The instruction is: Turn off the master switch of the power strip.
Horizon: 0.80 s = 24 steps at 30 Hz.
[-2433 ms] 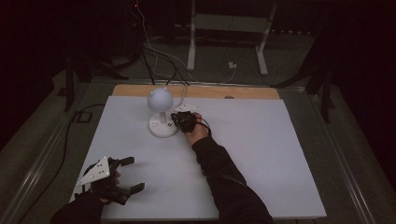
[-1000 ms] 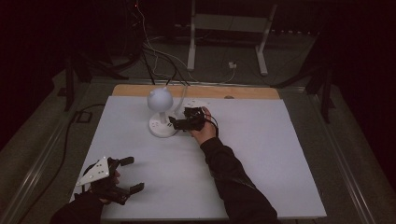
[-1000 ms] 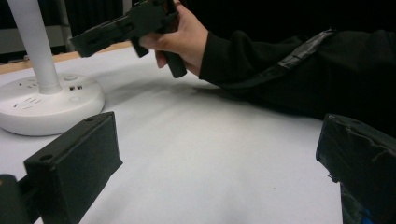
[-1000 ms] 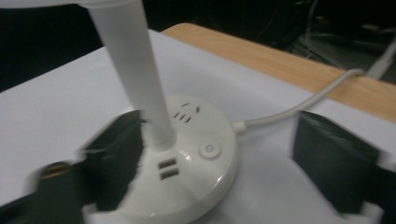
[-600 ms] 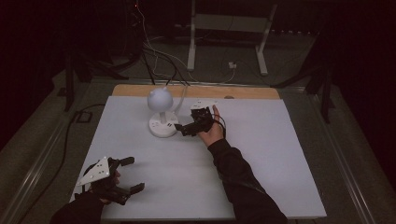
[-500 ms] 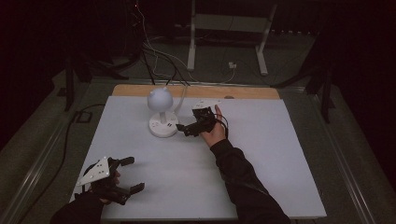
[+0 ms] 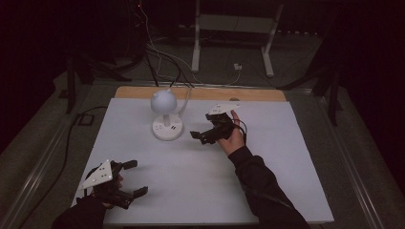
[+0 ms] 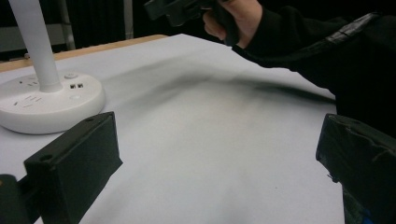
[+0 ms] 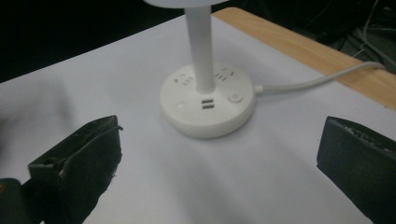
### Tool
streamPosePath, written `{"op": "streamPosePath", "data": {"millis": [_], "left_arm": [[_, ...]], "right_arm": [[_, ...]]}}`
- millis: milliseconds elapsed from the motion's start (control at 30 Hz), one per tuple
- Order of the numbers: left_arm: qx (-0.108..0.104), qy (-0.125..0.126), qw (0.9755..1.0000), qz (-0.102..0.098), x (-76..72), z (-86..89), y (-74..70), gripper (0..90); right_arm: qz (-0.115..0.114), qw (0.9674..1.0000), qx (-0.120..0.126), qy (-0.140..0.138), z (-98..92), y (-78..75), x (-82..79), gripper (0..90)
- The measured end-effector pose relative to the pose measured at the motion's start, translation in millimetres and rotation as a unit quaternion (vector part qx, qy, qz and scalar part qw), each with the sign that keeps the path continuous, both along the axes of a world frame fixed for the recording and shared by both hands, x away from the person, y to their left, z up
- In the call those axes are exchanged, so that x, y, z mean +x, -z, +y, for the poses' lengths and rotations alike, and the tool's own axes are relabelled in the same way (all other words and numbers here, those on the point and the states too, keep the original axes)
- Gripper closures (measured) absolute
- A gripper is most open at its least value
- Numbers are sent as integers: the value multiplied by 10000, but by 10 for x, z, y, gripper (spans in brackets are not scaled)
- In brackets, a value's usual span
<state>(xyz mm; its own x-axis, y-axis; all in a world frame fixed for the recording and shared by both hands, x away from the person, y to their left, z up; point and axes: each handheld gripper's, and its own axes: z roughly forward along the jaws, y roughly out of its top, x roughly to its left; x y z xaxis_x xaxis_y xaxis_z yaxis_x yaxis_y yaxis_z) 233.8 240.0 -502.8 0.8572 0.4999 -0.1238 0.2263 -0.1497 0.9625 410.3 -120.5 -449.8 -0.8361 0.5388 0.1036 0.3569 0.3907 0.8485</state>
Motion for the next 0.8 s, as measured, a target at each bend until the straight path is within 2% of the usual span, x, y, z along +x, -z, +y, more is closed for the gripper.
{"op": "streamPosePath", "data": {"millis": [67,167,233,367,800], "left_arm": [[2,-4,10000,4,-3,1,-1,2],[-1,-5,10000,1,1,3,1,2],[14,4,10000,-3,4,2,2,2],[22,8,10000,-2,1,-1,1,2],[35,10,10000,-3,1,-3,3,2]], "right_arm": [[50,10000,8,-24,-58,-11,-45,1],[33,10000,20,14,-157,-14,-121,1],[-57,10000,3,40,-217,-14,-173,1],[-48,9999,-50,72,-327,4,-255,1],[-33,9997,-104,229,-681,138,-526,1]]}}
